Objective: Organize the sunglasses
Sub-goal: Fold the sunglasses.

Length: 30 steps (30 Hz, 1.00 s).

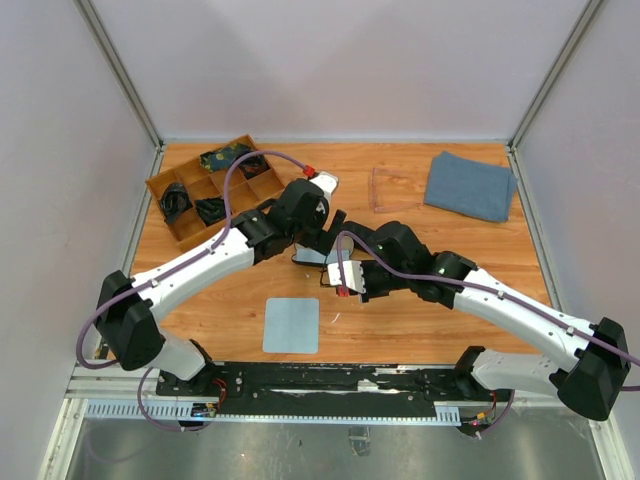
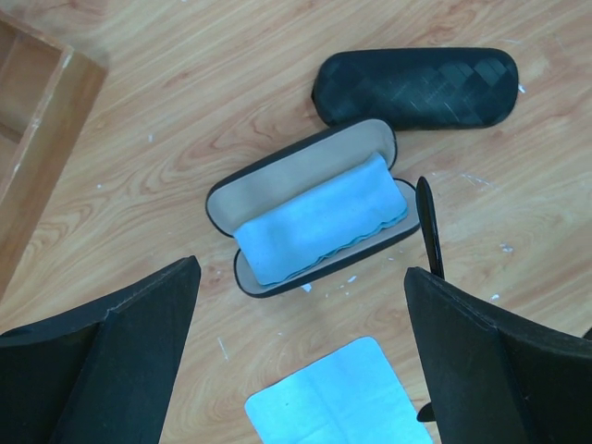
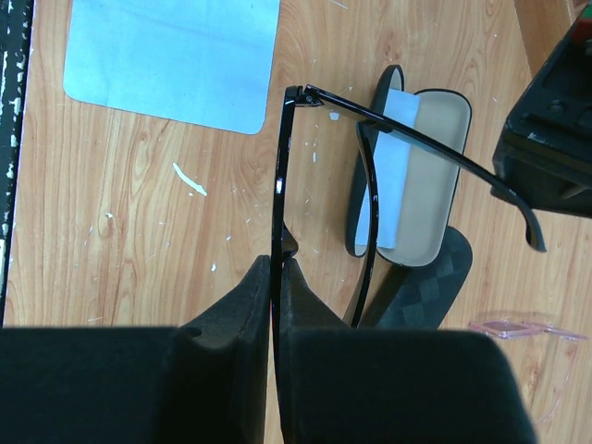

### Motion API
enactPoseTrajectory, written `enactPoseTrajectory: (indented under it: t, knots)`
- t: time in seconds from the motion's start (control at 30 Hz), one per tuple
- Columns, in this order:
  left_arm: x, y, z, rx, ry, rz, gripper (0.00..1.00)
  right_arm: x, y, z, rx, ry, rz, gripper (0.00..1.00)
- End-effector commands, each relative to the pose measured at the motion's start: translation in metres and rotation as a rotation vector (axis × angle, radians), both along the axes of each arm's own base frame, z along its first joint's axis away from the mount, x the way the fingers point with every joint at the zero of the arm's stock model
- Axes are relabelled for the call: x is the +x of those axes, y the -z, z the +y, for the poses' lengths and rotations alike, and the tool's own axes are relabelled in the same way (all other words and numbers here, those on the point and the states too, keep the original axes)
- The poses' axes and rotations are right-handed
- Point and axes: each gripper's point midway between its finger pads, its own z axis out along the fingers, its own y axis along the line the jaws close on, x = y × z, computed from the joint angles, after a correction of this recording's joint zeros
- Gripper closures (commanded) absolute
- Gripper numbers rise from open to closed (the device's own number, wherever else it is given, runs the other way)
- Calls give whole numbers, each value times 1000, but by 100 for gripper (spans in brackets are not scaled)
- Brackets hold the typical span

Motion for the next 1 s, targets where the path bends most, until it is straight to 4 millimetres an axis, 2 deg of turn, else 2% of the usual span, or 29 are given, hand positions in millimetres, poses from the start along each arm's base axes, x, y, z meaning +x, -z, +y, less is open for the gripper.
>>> enactPoseTrajectory:
  t: [0.0, 0.17, 0.53, 0.83, 0.97]
  knots:
    - [-9, 4, -25, -57, 133, 39, 2, 2, -14, 7, 23, -2, -19, 99]
    - [-29, 10, -43, -73, 275, 85, 2, 3, -16, 8, 17, -1, -18, 99]
    - [-60, 31, -60, -38, 501, 154, 4, 6, -23, 12, 22, -6, -22, 99]
    - [-71, 17, -73, -72, 654, 120, 3, 8, -25, 14, 23, -8, -28, 99]
    - [-80, 17, -78, -84, 725, 135, 4, 9, -26, 15, 22, -7, -32, 99]
